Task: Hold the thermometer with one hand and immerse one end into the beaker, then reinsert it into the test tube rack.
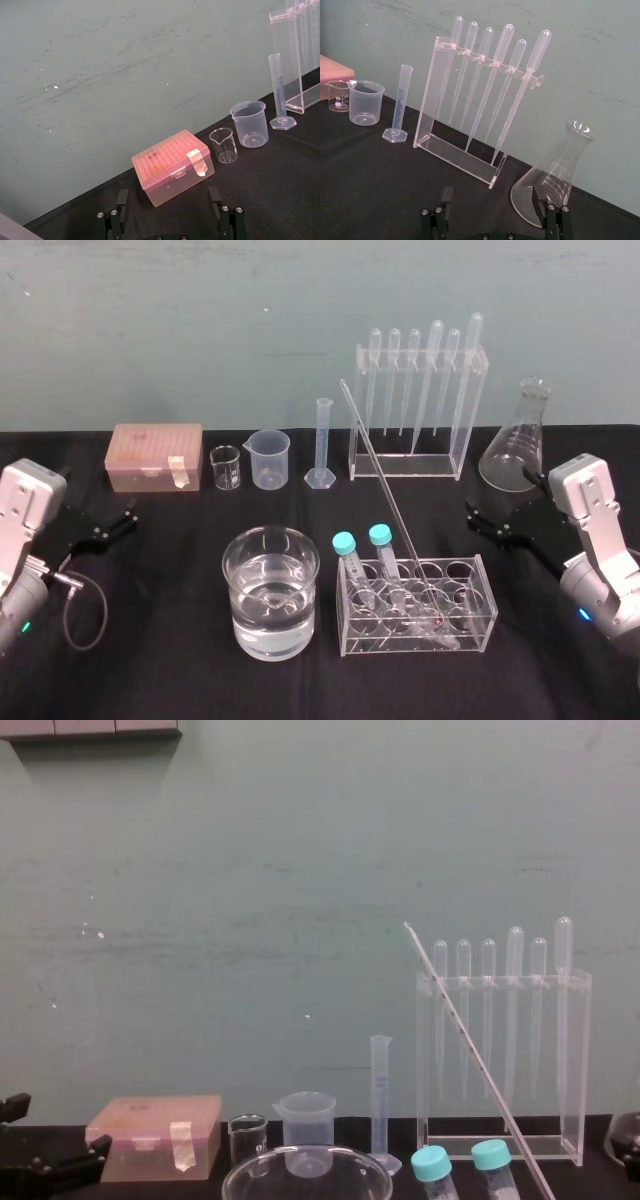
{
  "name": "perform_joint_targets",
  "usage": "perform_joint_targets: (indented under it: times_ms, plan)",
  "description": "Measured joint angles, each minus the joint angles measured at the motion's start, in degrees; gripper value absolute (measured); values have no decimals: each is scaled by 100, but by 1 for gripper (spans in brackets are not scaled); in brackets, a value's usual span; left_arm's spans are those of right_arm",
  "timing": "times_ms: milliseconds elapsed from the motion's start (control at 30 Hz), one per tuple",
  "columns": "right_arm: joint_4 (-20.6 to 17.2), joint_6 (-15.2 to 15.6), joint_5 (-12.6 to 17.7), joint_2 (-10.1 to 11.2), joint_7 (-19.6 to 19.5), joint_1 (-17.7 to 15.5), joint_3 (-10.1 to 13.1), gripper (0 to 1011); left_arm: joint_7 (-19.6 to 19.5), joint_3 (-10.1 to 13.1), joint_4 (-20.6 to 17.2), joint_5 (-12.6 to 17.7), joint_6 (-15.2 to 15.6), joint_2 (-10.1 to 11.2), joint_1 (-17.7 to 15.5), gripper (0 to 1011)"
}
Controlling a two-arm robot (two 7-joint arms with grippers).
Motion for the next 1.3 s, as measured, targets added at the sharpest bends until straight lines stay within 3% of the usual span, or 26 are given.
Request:
perform_joint_targets:
  times_ms: [567,733,933,1000,1100,1300]
  plan:
    - [0,0,0,0,0,0,0,1003,0,0,0,0,0,0,0,1008]
    - [-118,57,132,90,267,79,177,1003,0,0,0,0,0,0,0,1008]
    - [-606,453,1143,253,1181,96,624,1003,0,0,0,0,0,0,0,1008]
    - [-821,732,1540,310,1536,96,758,1003,0,0,0,0,0,0,0,1008]
    - [-1090,1189,1997,373,1950,105,866,1002,0,0,0,0,0,0,0,1008]
    - [-1521,1796,2565,500,2661,143,919,1003,0,0,0,0,0,0,0,1008]
